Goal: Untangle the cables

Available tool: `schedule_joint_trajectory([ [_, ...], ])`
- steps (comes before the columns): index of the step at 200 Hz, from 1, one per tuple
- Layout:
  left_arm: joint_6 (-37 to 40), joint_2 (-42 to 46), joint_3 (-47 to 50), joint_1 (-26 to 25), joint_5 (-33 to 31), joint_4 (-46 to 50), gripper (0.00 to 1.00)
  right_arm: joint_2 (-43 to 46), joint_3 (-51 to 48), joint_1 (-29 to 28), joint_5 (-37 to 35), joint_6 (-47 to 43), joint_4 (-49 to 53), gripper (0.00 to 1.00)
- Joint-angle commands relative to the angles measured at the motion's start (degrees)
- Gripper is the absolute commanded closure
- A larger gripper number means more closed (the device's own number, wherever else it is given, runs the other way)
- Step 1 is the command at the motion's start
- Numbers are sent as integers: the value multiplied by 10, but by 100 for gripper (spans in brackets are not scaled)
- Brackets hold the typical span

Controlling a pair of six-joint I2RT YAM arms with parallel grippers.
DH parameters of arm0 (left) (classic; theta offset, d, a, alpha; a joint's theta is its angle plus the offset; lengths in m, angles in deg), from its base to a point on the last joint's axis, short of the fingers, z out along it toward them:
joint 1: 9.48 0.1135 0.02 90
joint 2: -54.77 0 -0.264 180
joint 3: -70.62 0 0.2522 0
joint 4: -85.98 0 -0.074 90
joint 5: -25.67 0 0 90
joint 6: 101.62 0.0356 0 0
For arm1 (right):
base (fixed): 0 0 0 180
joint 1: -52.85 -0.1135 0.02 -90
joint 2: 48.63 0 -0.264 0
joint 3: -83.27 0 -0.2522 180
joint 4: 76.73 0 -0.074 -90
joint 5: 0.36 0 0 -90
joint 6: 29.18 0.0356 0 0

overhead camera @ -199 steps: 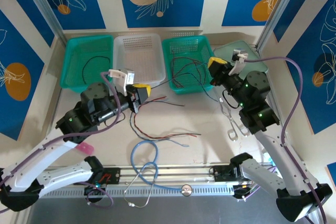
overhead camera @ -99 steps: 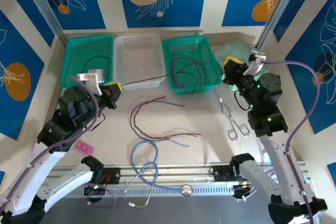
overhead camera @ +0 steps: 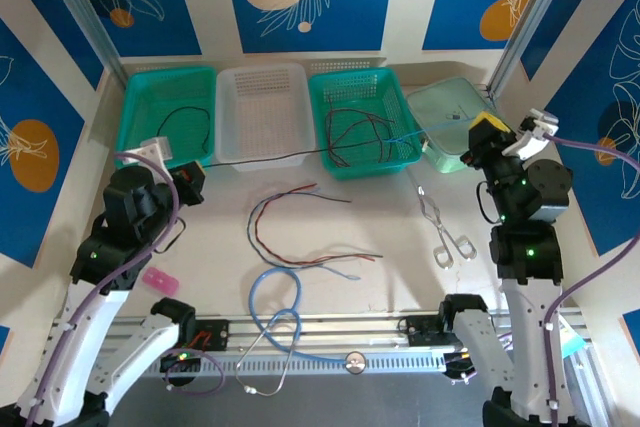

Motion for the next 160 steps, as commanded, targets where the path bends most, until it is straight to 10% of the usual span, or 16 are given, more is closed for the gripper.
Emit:
schedule_joint_trajectory([
  [1,-17,7,9,30,-18,-6,100,8,-3,21,2,8,9,100],
  [84,-66,-4,1,121,-74,-61,100,27,-5,92,-47,9,36,100],
  [160,-76,-104,-71,206,-2,-86,100,-10,16,102,-55,-14,25,100],
])
